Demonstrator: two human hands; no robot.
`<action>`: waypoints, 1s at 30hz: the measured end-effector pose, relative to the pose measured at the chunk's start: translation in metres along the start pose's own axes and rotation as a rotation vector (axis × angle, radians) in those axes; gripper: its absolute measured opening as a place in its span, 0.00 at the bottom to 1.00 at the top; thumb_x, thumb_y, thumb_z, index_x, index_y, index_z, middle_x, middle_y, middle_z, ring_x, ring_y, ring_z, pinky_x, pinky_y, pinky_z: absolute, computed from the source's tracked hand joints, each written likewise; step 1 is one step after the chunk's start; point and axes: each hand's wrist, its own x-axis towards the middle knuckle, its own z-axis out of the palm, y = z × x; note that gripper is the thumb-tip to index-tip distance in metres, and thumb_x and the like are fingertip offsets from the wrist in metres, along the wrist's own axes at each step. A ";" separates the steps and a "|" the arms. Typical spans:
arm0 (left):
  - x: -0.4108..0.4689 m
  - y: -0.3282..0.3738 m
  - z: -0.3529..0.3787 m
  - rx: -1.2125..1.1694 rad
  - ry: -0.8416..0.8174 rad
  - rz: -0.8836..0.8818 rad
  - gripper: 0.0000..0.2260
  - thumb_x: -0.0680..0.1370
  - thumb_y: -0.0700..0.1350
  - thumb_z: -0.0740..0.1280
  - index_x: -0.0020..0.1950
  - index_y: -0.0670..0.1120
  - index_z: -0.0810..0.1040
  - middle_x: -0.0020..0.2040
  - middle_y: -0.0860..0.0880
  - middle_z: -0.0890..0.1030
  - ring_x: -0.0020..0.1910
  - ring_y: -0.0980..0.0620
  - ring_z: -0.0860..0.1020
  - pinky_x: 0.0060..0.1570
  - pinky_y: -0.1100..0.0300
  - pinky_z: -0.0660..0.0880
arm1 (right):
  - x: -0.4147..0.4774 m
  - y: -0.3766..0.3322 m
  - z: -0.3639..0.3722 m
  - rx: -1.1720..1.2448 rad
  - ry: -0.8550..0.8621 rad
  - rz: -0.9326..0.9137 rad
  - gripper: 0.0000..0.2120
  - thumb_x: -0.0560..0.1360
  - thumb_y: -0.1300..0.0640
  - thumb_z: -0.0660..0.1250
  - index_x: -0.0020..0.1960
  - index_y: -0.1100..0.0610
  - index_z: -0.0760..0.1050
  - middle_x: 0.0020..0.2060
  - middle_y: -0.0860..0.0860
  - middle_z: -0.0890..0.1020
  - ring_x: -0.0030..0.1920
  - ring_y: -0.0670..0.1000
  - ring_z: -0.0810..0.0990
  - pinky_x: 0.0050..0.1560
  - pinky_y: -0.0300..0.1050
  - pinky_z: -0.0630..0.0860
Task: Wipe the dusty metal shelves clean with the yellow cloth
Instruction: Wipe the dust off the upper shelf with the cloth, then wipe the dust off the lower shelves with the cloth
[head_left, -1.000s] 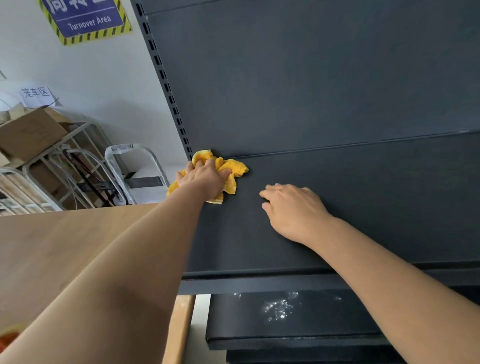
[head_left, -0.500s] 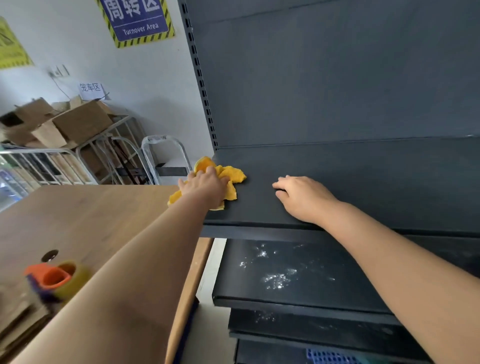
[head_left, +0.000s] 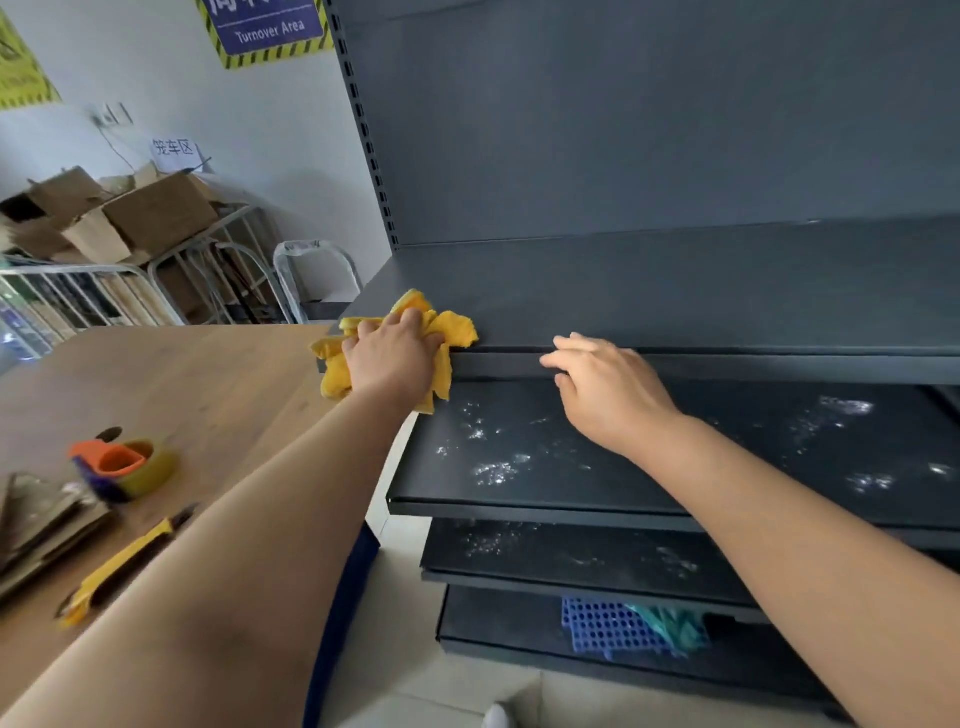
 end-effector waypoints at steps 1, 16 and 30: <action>-0.009 0.008 -0.001 -0.019 0.003 0.026 0.16 0.81 0.58 0.54 0.56 0.48 0.71 0.62 0.45 0.76 0.63 0.39 0.68 0.59 0.45 0.63 | -0.007 0.002 -0.001 -0.003 0.020 0.008 0.17 0.81 0.60 0.56 0.66 0.52 0.75 0.71 0.49 0.71 0.72 0.51 0.66 0.66 0.49 0.66; -0.129 0.010 0.102 -0.262 -0.464 0.054 0.16 0.81 0.54 0.58 0.65 0.48 0.71 0.61 0.45 0.74 0.59 0.42 0.72 0.53 0.49 0.72 | -0.072 0.015 0.062 -0.001 -0.231 0.203 0.17 0.79 0.61 0.57 0.63 0.48 0.77 0.63 0.47 0.77 0.60 0.54 0.76 0.53 0.49 0.75; -0.056 -0.037 0.165 -0.230 -0.448 -0.010 0.18 0.81 0.53 0.58 0.68 0.48 0.70 0.62 0.43 0.74 0.61 0.40 0.71 0.58 0.44 0.72 | -0.037 0.007 0.164 0.010 -0.437 0.362 0.13 0.79 0.60 0.59 0.58 0.55 0.78 0.58 0.52 0.80 0.58 0.56 0.77 0.54 0.52 0.77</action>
